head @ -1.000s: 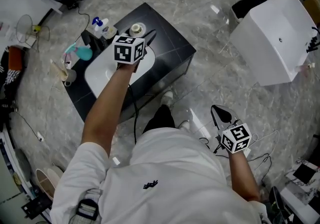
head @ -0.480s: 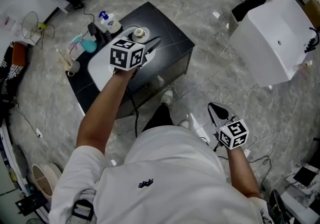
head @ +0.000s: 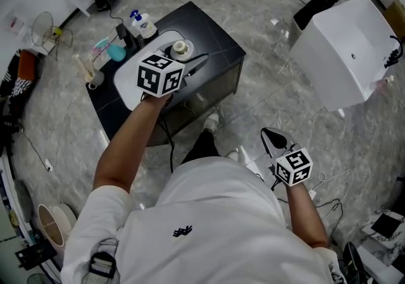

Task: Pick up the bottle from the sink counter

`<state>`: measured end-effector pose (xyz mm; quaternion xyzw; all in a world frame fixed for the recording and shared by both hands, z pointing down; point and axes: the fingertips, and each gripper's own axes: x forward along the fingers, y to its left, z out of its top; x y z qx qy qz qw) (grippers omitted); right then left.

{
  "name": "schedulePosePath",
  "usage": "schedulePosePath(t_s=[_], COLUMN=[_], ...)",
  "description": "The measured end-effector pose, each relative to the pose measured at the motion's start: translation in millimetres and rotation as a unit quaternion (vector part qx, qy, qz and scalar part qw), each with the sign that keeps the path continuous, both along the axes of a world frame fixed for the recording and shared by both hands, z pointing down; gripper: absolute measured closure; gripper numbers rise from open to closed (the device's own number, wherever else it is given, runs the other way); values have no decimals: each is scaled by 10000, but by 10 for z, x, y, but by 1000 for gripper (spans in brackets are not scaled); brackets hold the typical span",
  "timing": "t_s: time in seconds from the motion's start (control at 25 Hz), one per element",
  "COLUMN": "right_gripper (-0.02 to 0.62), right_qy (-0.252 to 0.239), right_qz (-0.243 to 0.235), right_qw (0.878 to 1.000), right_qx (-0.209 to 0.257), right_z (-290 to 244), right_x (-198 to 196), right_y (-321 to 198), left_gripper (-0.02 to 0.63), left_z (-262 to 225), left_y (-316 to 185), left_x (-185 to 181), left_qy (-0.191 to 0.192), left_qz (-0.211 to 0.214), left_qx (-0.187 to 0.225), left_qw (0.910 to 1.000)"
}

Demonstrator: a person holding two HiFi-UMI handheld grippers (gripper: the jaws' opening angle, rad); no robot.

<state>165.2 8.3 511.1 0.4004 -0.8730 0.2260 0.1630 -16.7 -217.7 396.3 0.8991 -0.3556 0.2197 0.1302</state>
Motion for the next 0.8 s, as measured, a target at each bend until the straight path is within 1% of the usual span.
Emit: schedulePosePath(t_s=[0.48, 0.8], right_gripper=[583, 583], right_qy=[-18, -25], right_qz=[-136, -173], right_qw=[9999, 9998], right_qx=[40, 60], right_z=[-10, -22], right_x=[23, 26], right_y=[118, 126], left_gripper=[267, 267], left_z=[-57, -68], left_y=[306, 353], left_x=[104, 133], left_qy=[-11, -55], left_qz=[143, 188], left_qx=[-27, -23], left_qw=[9999, 9998])
